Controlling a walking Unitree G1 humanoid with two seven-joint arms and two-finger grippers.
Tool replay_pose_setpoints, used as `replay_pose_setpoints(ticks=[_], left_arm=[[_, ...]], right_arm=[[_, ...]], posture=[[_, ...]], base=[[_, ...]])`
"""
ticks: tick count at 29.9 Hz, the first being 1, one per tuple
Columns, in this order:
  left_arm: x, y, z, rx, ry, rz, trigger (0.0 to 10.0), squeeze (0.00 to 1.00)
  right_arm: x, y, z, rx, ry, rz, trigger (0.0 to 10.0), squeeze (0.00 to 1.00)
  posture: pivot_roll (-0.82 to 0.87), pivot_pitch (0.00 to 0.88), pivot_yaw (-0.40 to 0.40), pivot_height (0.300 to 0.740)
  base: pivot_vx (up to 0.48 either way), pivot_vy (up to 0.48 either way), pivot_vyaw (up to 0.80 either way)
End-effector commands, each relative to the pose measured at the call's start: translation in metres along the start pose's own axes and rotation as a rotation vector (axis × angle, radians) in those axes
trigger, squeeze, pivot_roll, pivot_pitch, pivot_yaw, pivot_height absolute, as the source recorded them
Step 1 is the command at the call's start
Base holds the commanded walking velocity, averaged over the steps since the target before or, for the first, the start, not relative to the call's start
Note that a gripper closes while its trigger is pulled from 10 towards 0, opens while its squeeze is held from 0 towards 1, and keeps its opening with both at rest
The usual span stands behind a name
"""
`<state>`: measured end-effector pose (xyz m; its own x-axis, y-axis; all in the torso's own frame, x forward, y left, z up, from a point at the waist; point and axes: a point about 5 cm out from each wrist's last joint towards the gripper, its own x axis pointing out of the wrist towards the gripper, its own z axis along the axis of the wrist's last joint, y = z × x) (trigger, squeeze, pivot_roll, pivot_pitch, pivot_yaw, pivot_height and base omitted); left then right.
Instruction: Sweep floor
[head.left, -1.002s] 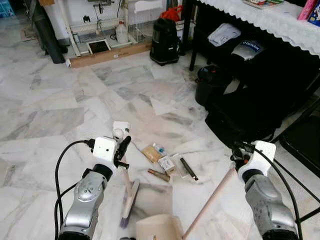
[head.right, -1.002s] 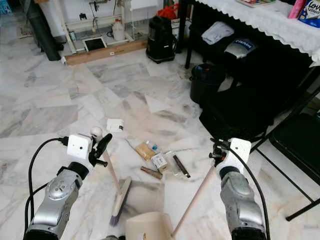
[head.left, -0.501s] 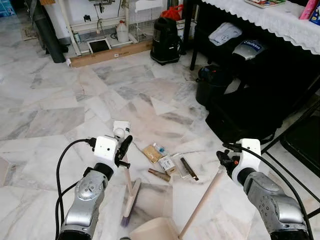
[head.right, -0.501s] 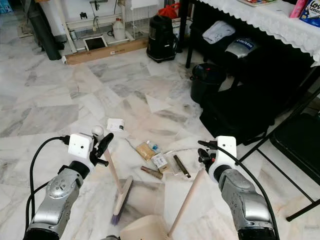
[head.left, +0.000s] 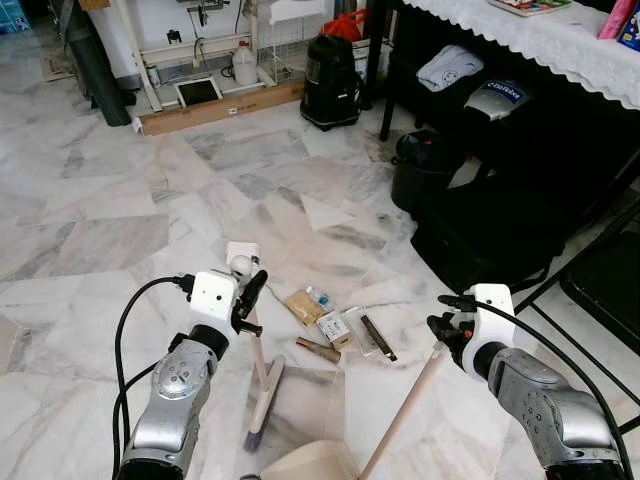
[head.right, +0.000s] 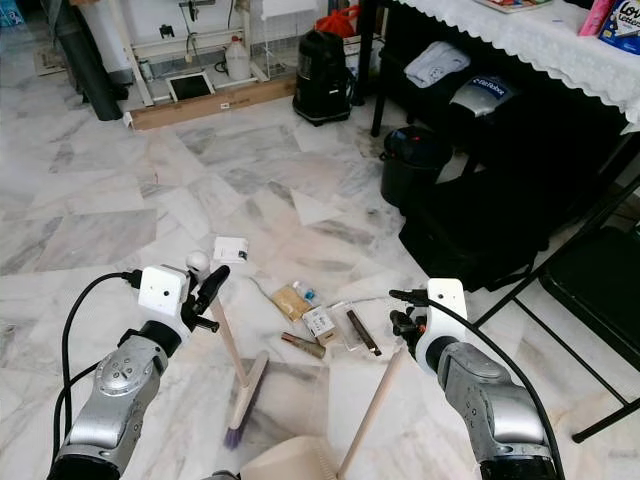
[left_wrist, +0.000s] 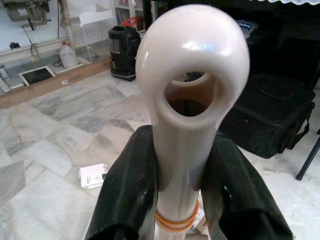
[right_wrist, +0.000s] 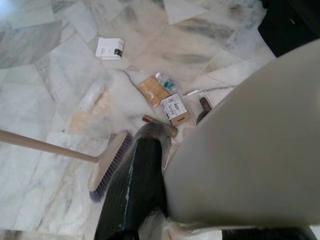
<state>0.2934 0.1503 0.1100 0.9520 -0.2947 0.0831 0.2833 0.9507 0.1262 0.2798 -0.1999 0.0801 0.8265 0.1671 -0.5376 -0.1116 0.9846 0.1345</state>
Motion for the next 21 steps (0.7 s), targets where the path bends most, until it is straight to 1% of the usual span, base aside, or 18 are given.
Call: replay_pose_setpoints(ticks=[1, 2, 3, 5, 6, 8, 9, 11, 12, 14, 19, 21], left_arm=[[0.005, 0.000, 0.005, -0.008, -0.016, -0.006, 10.0, 0.00], [0.005, 0.000, 0.005, -0.006, -0.019, -0.003, 10.0, 0.00], [0.005, 0.000, 0.005, -0.006, -0.019, -0.002, 10.0, 0.00], [0.005, 0.000, 0.006, -0.001, -0.024, 0.004, 10.0, 0.00], [0.005, 0.000, 0.006, 0.000, -0.024, 0.005, 10.0, 0.00], [0.005, 0.000, 0.006, 0.000, -0.025, 0.005, 10.0, 0.00], [0.005, 0.000, 0.006, 0.000, -0.026, 0.006, 10.0, 0.00], [0.005, 0.000, 0.006, -0.001, -0.028, 0.007, 10.0, 0.00], [0.006, 0.000, 0.007, -0.003, -0.032, 0.011, 10.0, 0.00], [0.006, 0.000, 0.007, -0.004, -0.038, 0.014, 10.0, 0.00], [0.008, -0.001, 0.009, 0.000, -0.045, 0.016, 10.0, 0.00], [0.009, -0.002, 0.009, 0.001, -0.045, 0.012, 10.0, 0.00]], right_arm=[[-0.002, -0.004, 0.005, -0.018, -0.043, -0.055, 10.0, 0.00], [-0.002, -0.010, 0.016, -0.034, -0.134, -0.120, 10.0, 0.00], [-0.003, -0.011, 0.018, -0.039, -0.151, -0.131, 10.0, 0.00], [-0.005, -0.016, 0.028, -0.078, -0.239, -0.202, 10.0, 0.00], [-0.005, -0.017, 0.032, -0.079, -0.292, -0.220, 10.0, 0.00], [-0.006, -0.017, 0.034, -0.095, -0.321, -0.240, 10.0, 0.00], [-0.007, -0.017, 0.035, -0.134, -0.348, -0.264, 10.0, 0.00], [-0.008, -0.017, 0.036, -0.164, -0.386, -0.298, 10.0, 0.00], [-0.009, -0.017, 0.035, -0.146, -0.422, -0.325, 10.0, 0.00], [-0.010, -0.019, 0.033, -0.126, -0.449, -0.349, 10.0, 0.00], [-0.013, -0.022, 0.029, -0.172, -0.520, -0.412, 10.0, 0.00], [-0.012, -0.024, 0.026, -0.152, -0.534, -0.421, 10.0, 0.00]], posture=[[-0.03, 0.096, -0.020, 0.740], [-0.03, 0.096, -0.020, 0.740], [-0.03, 0.096, -0.020, 0.740], [-0.03, 0.095, -0.019, 0.740], [-0.03, 0.095, -0.019, 0.740], [-0.03, 0.095, -0.018, 0.740], [-0.03, 0.095, -0.018, 0.740], [-0.03, 0.096, -0.018, 0.740], [-0.03, 0.097, -0.018, 0.740], [-0.03, 0.097, -0.018, 0.740], [-0.03, 0.098, -0.017, 0.740], [-0.03, 0.098, -0.015, 0.740]], base=[[0.000, 0.000, 0.00], [0.000, 0.000, 0.00], [0.000, 0.000, 0.00], [0.000, 0.000, 0.00], [0.000, 0.000, 0.00], [0.000, 0.000, 0.00], [0.000, 0.000, 0.00], [0.000, 0.000, 0.00], [0.000, 0.000, 0.00], [0.000, 0.000, 0.00], [0.000, 0.000, 0.00], [0.000, 0.000, 0.00]])
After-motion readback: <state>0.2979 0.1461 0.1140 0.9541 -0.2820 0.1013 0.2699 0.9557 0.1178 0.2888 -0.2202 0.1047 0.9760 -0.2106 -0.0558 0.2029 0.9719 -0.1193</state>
